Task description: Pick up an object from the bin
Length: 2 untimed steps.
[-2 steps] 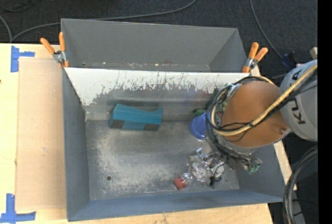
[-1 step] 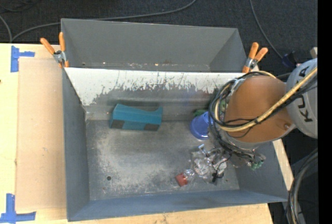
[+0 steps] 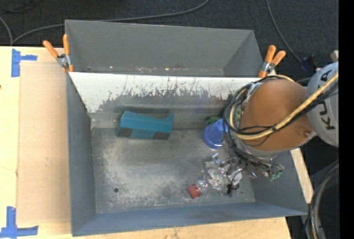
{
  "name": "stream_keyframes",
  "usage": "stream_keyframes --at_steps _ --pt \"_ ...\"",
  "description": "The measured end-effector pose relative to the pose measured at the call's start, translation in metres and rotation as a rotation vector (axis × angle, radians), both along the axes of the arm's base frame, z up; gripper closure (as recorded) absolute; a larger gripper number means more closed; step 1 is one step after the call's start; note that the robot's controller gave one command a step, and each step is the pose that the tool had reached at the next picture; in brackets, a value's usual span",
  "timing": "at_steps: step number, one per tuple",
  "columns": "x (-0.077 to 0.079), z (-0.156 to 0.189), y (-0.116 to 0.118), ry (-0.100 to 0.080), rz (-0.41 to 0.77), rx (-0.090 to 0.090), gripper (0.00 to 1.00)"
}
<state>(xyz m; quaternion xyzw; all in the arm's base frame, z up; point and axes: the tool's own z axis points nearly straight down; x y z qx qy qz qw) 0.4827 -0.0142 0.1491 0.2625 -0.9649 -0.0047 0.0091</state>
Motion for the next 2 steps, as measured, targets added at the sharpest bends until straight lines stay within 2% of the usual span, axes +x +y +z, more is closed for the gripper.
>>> stream_keyframes --at_steps 2 --pt "0.0000 0.0044 0.0007 0.001 -0.003 0.001 1.00"
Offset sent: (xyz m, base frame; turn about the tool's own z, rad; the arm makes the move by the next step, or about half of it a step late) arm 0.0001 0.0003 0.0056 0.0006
